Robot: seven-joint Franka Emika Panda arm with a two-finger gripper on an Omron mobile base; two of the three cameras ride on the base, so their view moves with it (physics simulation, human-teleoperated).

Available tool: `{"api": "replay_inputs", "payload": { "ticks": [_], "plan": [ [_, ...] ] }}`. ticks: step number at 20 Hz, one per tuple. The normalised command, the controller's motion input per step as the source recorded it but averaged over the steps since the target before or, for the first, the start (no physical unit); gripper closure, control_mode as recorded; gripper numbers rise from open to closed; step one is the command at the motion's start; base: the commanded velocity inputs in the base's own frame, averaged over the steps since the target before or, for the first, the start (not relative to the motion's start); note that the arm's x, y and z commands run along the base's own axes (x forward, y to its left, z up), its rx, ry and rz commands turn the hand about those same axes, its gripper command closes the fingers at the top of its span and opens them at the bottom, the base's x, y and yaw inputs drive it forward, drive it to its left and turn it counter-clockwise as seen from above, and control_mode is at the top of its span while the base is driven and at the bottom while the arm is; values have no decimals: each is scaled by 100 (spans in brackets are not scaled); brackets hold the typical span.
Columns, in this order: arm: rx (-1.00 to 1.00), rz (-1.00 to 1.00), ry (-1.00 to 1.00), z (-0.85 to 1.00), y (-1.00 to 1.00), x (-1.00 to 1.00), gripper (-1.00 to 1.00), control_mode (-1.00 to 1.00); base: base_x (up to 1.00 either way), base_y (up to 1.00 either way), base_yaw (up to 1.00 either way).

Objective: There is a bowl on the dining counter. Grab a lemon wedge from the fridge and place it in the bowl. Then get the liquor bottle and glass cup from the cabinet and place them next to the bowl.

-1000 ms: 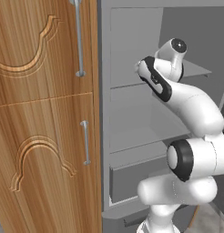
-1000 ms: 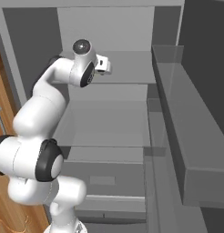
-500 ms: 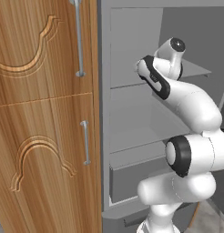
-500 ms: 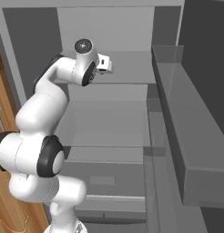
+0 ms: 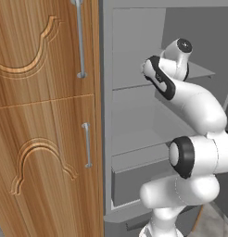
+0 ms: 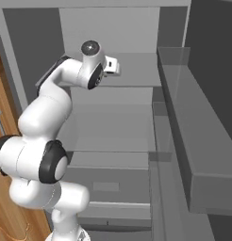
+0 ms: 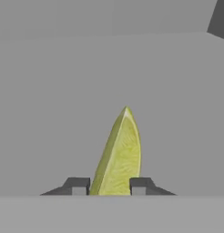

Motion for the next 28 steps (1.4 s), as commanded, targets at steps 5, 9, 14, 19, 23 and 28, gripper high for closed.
{"api": "replay_inputs", "payload": {
  "ticks": [5,9,14,19,23,28],
  "plan": [
    [2,0,-11,-1,-9,-74,100,-100,0,0,0],
    [5,0,-21,60,0,-100,100,-100,0,0,0],
    [1,0,-14,76,6,-100,100,-100,0,0,0],
    [0,-3,1,58,14,-100,100,-100,0,0,0],
    [0,-5,12,28,28,-100,100,-100,0,0,0],
    [0,-4,23,2,29,-100,100,-100,0,0,0]
  ]
}}
